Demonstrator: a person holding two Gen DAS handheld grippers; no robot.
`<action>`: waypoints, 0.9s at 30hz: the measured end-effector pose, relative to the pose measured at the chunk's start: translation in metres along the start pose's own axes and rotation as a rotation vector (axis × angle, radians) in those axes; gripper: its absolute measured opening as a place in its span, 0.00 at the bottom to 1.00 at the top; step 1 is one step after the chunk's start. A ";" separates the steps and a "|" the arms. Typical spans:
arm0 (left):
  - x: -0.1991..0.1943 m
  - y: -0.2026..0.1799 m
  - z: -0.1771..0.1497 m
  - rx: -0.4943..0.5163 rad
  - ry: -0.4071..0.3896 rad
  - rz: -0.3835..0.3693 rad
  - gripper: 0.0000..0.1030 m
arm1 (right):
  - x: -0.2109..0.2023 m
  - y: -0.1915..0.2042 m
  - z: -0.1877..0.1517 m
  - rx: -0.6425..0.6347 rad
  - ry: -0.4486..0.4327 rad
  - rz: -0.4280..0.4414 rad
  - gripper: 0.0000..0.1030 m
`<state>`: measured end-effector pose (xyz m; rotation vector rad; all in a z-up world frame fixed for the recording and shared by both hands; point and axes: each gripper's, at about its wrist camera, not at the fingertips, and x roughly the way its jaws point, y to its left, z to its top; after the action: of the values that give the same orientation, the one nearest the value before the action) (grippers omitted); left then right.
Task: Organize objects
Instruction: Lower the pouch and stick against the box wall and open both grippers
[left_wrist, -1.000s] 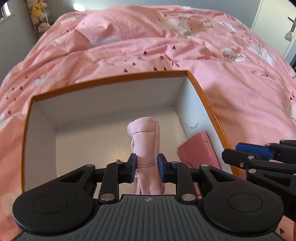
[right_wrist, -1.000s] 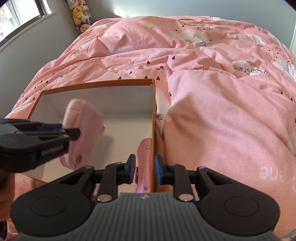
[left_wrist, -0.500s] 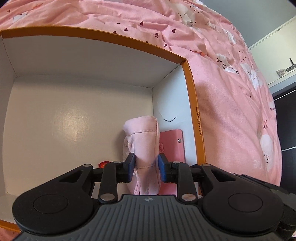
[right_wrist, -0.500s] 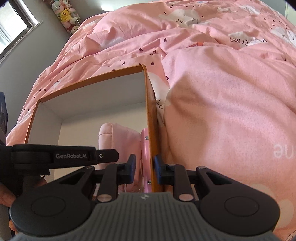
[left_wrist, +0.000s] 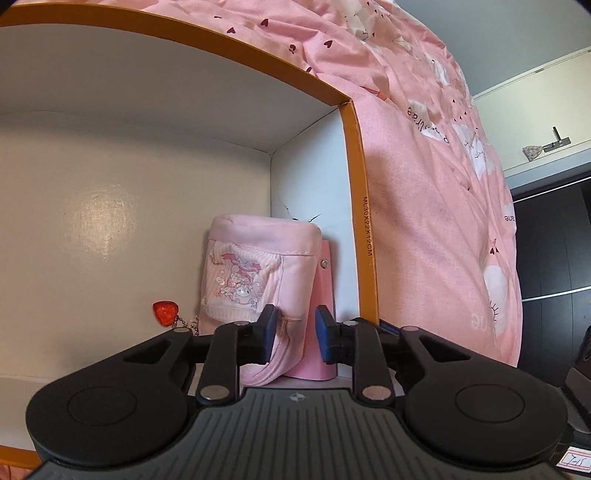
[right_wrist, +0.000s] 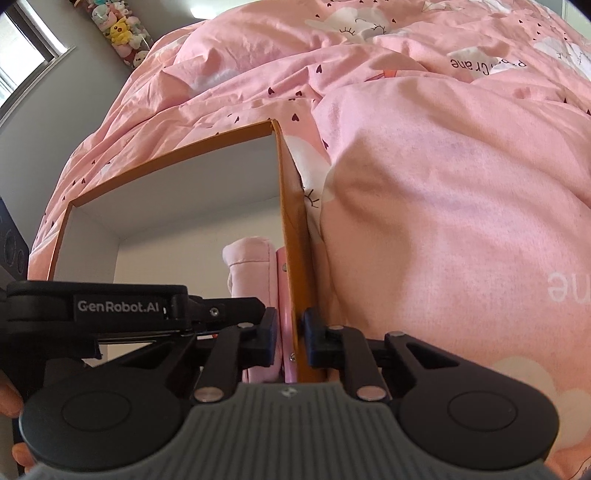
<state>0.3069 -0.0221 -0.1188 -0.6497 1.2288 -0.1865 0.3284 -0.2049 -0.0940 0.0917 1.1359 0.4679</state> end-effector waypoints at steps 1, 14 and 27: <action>0.000 0.000 0.000 0.003 0.000 0.003 0.23 | 0.000 0.000 0.000 -0.002 -0.001 -0.002 0.15; -0.037 -0.015 -0.017 0.175 -0.073 0.054 0.28 | -0.031 0.015 -0.010 -0.083 -0.087 -0.024 0.18; -0.137 -0.018 -0.071 0.401 -0.188 0.189 0.28 | -0.078 0.066 -0.071 -0.176 -0.250 0.100 0.32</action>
<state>0.1980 0.0017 -0.0105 -0.1969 1.0255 -0.2019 0.2184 -0.1891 -0.0378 0.0521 0.8445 0.6252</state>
